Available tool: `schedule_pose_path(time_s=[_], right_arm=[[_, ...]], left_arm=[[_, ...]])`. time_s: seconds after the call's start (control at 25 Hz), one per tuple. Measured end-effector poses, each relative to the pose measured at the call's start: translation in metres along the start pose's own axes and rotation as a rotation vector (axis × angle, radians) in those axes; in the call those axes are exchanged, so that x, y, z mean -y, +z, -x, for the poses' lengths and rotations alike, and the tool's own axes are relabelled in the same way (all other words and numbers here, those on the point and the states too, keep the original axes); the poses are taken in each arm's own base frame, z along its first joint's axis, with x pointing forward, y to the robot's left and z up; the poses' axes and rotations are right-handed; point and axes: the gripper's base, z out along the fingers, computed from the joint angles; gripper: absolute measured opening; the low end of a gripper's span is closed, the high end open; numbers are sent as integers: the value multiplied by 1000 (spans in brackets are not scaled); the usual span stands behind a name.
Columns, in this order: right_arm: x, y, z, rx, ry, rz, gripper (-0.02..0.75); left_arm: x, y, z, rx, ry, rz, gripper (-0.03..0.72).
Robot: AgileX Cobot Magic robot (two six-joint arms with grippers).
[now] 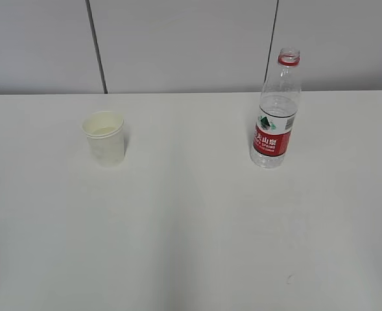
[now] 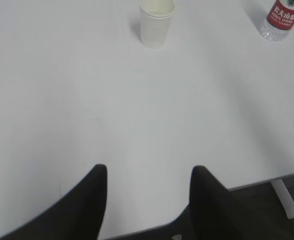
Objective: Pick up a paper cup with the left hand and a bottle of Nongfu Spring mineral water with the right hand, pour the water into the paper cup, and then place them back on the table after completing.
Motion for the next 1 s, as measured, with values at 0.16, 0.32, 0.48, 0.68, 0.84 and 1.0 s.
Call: schedule_pose_path(time_s=[0.16,0.32,0.48,0.68,0.84,1.0], right_arm=[[0,0,0,7,0,-1,587],[0,-1,0,14,0,-1,587],[0,-1,0,17,0,-2,587],[0,-1,0,19,0,-2,587],[0,-1,0,19,0,-2,587],[0,-1,0,18,-1,-3,587]], left_arm=[[0,8,1,42,6,0,342],[0,12,2,57,14,-1,342],[0,12,2,59,19,-2,342],[0,12,2,61,18,-1,335],[0,12,2,65,-3,39,323],[0,12,2,68,-20,67,320]])
